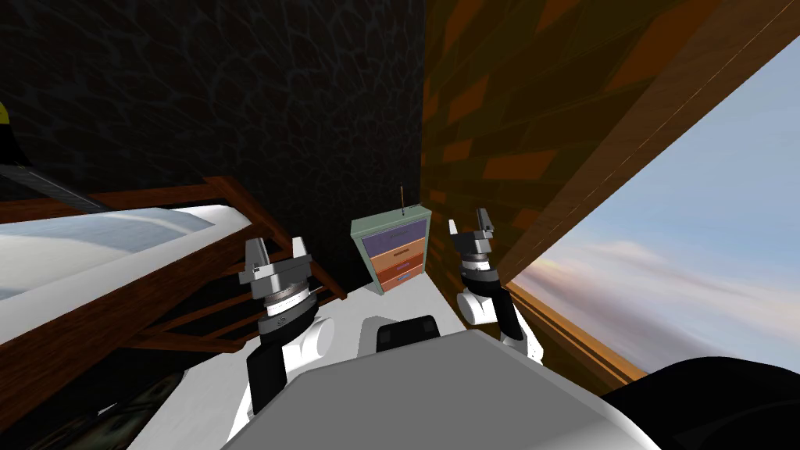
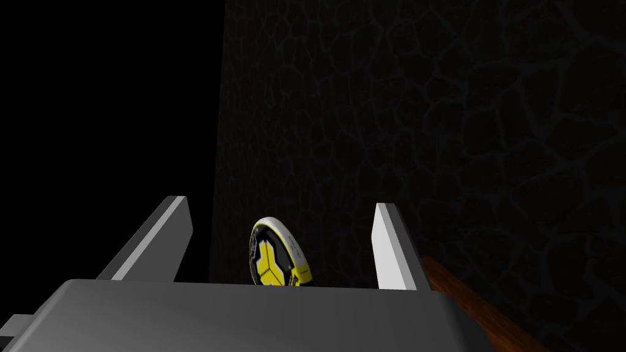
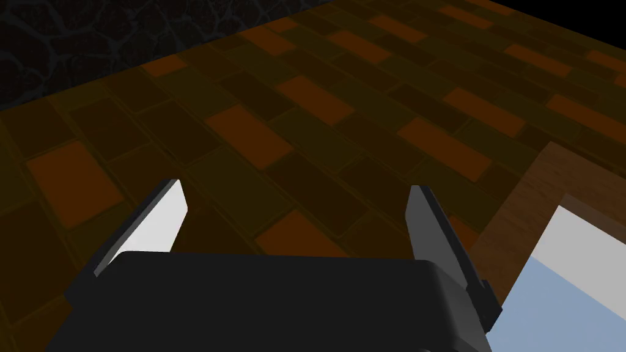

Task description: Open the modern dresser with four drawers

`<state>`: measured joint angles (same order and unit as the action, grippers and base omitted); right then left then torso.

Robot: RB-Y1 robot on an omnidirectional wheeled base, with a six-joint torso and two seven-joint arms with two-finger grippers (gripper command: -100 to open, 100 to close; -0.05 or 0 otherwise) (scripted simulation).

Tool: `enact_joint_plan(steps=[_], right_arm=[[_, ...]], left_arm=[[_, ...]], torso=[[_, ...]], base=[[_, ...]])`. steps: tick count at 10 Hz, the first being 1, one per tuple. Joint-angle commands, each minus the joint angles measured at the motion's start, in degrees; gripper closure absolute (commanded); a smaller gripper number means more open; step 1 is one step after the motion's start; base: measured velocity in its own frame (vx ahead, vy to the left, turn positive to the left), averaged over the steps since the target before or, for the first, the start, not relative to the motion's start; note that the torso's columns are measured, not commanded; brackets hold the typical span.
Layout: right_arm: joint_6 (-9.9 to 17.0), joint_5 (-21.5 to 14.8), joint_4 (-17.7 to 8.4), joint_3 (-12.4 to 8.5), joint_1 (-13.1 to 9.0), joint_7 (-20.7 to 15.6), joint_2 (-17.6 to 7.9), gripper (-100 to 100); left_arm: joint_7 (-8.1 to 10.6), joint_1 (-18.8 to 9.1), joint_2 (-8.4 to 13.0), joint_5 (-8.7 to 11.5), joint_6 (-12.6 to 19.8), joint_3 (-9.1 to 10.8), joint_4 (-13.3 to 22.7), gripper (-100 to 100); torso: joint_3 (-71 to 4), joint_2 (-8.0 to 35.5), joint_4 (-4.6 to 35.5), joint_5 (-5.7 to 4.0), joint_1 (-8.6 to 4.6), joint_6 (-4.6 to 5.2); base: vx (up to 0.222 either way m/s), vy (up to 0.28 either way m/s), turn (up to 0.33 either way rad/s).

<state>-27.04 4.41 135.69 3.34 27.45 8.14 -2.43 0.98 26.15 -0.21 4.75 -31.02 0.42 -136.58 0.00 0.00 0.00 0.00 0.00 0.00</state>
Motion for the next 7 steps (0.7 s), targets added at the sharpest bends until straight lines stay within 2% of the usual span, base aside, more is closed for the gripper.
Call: enact_joint_plan(steps=[1, 7], right_arm=[[0.0, 0.0, 0.0, 0.0, 0.0, 0.0, 0.0, 0], [0.0, 0.0, 0.0, 0.0, 0.0, 0.0, 0.0, 0]], left_arm=[[0.0, 0.0, 0.0, 0.0, 0.0, 0.0, 0.0, 0], [0.0, 0.0, 0.0, 0.0, 0.0, 0.0, 0.0, 0]], torso=[[-4.7, 2.3, 2.3, 0.0, 0.0, 0.0], [-53.8, 26.9, 26.9, 0.0, 0.0, 0.0]], base=[[0.0, 0.0, 0.0], [0.0, 0.0, 0.0]])
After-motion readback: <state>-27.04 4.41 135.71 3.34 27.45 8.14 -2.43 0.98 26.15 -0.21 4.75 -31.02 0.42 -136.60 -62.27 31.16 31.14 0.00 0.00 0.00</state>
